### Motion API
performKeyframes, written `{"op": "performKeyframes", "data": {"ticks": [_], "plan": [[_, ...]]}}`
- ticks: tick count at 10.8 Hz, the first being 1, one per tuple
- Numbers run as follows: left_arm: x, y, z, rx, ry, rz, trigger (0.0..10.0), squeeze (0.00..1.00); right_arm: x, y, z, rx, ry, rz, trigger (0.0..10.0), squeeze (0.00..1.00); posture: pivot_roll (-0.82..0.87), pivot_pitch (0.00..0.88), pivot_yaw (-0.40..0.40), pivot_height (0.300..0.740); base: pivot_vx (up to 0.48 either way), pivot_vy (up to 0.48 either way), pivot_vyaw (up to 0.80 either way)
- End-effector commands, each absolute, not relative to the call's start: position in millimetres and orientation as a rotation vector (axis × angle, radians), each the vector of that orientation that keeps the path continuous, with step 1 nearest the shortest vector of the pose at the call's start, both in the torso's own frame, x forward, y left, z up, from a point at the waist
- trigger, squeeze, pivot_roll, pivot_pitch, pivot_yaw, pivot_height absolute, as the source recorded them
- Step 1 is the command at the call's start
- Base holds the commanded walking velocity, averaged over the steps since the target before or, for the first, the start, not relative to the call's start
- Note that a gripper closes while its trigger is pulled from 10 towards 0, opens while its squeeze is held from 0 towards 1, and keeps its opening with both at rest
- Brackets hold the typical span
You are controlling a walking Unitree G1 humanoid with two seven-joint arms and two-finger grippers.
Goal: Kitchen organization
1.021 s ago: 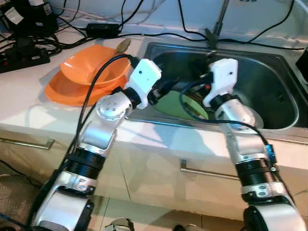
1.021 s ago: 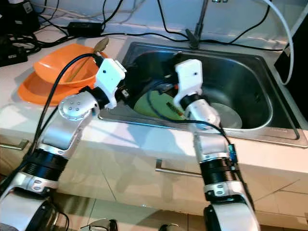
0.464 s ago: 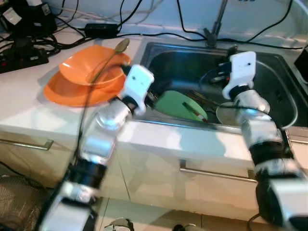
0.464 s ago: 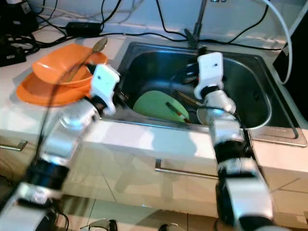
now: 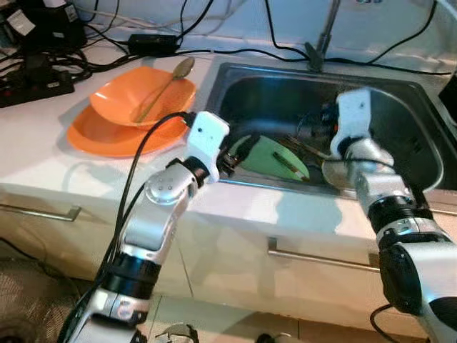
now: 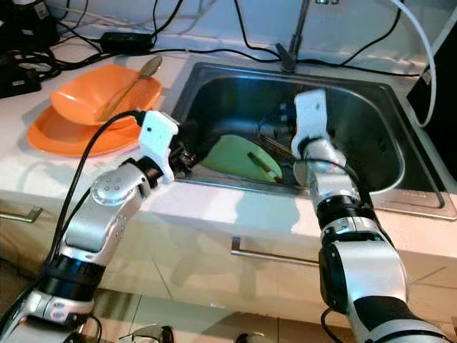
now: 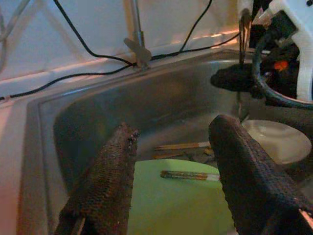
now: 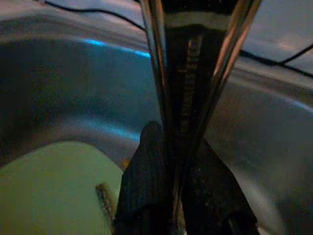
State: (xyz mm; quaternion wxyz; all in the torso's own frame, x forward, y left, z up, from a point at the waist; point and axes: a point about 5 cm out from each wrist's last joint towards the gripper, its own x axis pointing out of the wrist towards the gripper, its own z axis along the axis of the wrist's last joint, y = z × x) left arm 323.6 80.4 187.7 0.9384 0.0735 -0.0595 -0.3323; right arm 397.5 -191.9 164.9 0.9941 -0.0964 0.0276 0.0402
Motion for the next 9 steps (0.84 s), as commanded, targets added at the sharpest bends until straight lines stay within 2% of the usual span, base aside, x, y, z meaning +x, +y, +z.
{"op": "performKeyframes", "data": {"ticks": [1, 3, 7, 8, 9], "plan": [[320.6, 76.4, 187.4, 0.153, -0.115, -0.699, 10.0, 0.00, 400.1, -192.7, 172.2, -0.202, 0.035, 0.075, 10.0, 0.00, 0.05, 0.042, -0.048, 0.740, 0.000, 0.000, 0.00], [318.5, 74.1, 184.9, 0.149, -0.086, -0.705, 10.0, 0.00, 396.8, -192.4, 156.7, -0.190, 0.095, 0.065, 10.0, 0.00, 0.06, 0.037, -0.050, 0.740, 0.000, 0.000, 0.00], [314.2, 68.3, 168.2, 0.126, 0.009, -0.738, 10.0, 0.00, 397.9, -187.7, 154.8, -0.184, 0.116, 0.075, 10.0, 0.00, 0.07, 0.046, -0.054, 0.740, 0.000, 0.000, 0.00], [315.0, 68.6, 170.1, 0.123, 0.006, -0.733, 10.0, 0.00, 398.0, -187.0, 154.7, -0.183, 0.117, 0.079, 10.0, 0.08, 0.07, 0.052, -0.056, 0.740, 0.000, 0.000, 0.00], [315.3, 69.2, 170.9, 0.122, 0.008, -0.728, 10.0, 0.00, 398.0, -186.9, 154.7, -0.181, 0.118, 0.082, 10.0, 1.00, 0.07, 0.058, -0.059, 0.740, 0.000, 0.000, 0.00]]}}
